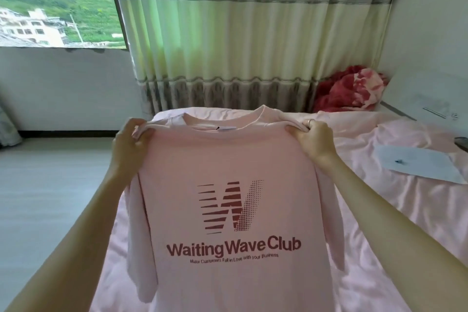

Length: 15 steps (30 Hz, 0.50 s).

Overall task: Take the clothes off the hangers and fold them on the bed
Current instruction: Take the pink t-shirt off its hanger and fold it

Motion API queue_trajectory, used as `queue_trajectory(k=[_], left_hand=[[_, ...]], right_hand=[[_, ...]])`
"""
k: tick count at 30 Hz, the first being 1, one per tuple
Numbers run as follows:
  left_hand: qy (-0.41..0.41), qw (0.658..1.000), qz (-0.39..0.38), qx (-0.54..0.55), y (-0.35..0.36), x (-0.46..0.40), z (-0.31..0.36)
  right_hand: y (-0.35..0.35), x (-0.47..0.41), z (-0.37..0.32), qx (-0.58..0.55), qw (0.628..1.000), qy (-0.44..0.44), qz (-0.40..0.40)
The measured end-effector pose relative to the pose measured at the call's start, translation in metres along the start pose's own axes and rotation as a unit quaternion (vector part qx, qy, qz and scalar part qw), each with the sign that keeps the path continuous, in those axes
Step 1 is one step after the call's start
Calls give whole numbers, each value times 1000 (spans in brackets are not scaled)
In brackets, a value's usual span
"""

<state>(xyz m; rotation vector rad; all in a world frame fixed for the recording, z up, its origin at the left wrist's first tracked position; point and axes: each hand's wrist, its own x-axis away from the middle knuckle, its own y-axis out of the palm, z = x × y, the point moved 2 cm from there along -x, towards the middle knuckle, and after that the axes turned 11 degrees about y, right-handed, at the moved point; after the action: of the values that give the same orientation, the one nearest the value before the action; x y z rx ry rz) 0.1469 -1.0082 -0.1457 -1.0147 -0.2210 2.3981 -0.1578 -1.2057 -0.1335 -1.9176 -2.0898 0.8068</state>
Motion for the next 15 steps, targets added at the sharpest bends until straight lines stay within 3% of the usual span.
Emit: queue_trajectory(k=[9, 15], left_hand=[[-119, 984, -130, -25, 78, -33, -123], [-243, 937, -249, 8, 138, -65, -215]], right_hand=[[109, -81, 90, -28, 980, 183, -74], [191, -145, 139, -29, 960, 263, -89]])
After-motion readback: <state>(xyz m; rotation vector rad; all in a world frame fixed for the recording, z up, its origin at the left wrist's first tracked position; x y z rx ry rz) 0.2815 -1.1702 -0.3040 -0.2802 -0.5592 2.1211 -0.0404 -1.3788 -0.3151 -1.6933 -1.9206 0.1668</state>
